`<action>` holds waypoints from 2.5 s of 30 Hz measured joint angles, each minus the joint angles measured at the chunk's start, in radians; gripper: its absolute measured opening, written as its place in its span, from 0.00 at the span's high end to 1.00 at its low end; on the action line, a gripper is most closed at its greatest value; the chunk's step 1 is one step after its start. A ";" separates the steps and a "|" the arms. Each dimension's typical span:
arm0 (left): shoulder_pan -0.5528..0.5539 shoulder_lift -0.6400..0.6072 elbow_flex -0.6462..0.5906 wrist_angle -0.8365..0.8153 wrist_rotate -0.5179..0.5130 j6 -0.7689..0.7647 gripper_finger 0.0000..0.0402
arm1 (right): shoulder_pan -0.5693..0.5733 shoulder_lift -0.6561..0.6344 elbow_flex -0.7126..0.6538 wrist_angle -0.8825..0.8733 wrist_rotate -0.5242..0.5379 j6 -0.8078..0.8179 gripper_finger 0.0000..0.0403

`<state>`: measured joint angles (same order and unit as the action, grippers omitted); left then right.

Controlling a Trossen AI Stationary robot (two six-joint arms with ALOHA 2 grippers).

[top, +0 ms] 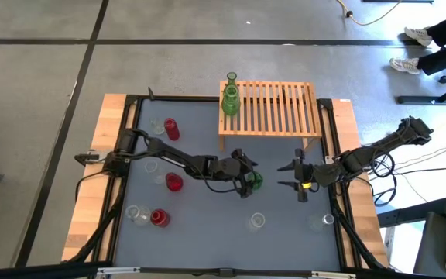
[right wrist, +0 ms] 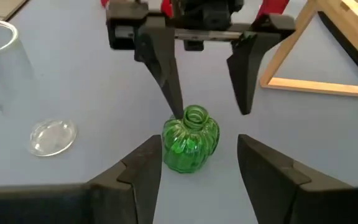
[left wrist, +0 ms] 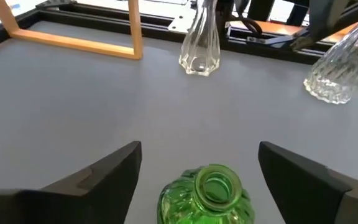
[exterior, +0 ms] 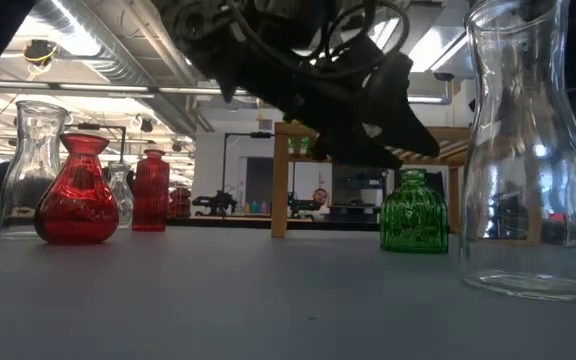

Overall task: Sort vases onto shelf
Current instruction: Put the green vase on the shelf, aligned with the other green vases

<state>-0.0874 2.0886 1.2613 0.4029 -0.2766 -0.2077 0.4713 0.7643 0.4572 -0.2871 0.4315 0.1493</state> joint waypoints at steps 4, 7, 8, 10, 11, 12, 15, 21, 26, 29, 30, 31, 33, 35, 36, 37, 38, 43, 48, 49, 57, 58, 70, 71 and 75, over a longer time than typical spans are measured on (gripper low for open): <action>0.003 0.025 0.000 0.002 0.030 -0.003 0.26 | 0.000 0.000 0.000 0.001 0.003 0.000 0.51; 0.002 0.028 0.000 0.005 0.032 -0.002 0.29 | 0.000 0.000 0.000 0.001 0.006 0.000 0.51; 0.002 0.028 0.000 0.006 0.032 -0.002 0.31 | 0.000 0.000 0.000 0.000 0.006 0.000 0.51; 0.002 0.028 0.000 0.000 0.032 -0.002 0.34 | 0.000 0.000 0.000 0.000 0.006 0.001 0.51; 0.002 0.028 0.000 -0.008 0.032 -0.001 0.35 | 0.000 0.000 0.000 0.000 0.006 0.002 0.51; 0.002 0.028 0.000 -0.012 0.033 -0.001 0.37 | 0.000 0.000 0.000 0.000 0.006 0.004 0.51; 0.002 0.028 0.000 -0.020 0.033 0.004 0.43 | 0.000 0.000 0.000 0.000 0.006 0.004 0.51; 0.001 0.028 0.000 -0.026 0.037 0.010 0.55 | 0.000 0.000 0.000 0.000 0.006 0.005 0.51; 0.002 0.028 0.000 -0.027 0.036 0.027 0.64 | 0.000 0.000 0.000 0.000 0.006 0.005 0.51; 0.002 0.028 0.000 -0.027 0.036 0.028 0.70 | 0.000 0.000 0.000 0.000 0.006 0.006 0.51; 0.002 0.028 0.000 -0.027 0.036 0.027 0.71 | 0.000 0.000 0.000 0.000 0.006 0.006 0.51; 0.002 0.028 0.000 -0.027 0.036 0.027 0.72 | 0.000 0.000 0.000 0.000 0.006 0.006 0.51; 0.002 0.027 0.000 -0.026 0.034 0.028 0.73 | 0.000 0.000 0.000 0.000 0.006 0.006 0.51; 0.002 0.027 0.000 -0.024 0.034 0.028 0.73 | 0.000 0.000 0.000 0.000 0.007 0.006 0.51; 0.001 0.028 0.000 -0.024 0.034 0.028 0.73 | 0.000 0.000 0.000 0.000 0.007 0.006 0.51; 0.001 0.027 0.000 -0.024 0.034 0.028 0.73 | 0.000 0.000 0.000 0.000 0.007 0.006 0.51; 0.001 0.027 0.000 -0.024 0.034 0.028 0.72 | 0.000 0.000 0.000 0.000 0.007 0.006 0.51; -0.003 0.022 0.000 -0.024 0.035 0.027 0.72 | 0.000 0.000 0.000 -0.001 0.007 0.006 0.51; -0.014 -0.004 0.001 -0.024 0.032 0.027 0.72 | 0.000 0.000 0.000 -0.007 0.007 0.019 0.52; -0.016 -0.013 0.001 -0.037 0.032 0.027 0.72 | 0.000 0.000 0.000 -0.011 0.006 0.023 0.52; -0.041 -0.098 0.001 -0.076 0.013 0.037 0.72 | 0.000 0.000 0.000 -0.014 0.006 0.035 0.52; -0.045 -0.110 0.001 -0.084 0.003 0.041 0.72 | 0.000 0.000 0.000 -0.014 0.006 0.039 0.52; -0.099 -0.278 0.001 -0.179 -0.062 0.061 0.72 | 0.000 0.000 0.000 -0.018 0.006 0.041 0.52; -0.099 -0.298 0.001 -0.191 -0.064 0.061 0.72 | 0.000 0.000 0.000 -0.019 0.007 0.041 0.52; -0.104 -0.371 0.002 -0.242 -0.090 0.065 0.72 | 0.000 0.000 0.000 -0.018 0.006 0.041 0.52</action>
<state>-0.1913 1.7181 1.2629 0.1607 -0.3662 -0.1429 0.4709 0.7647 0.4576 -0.3054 0.4379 0.1904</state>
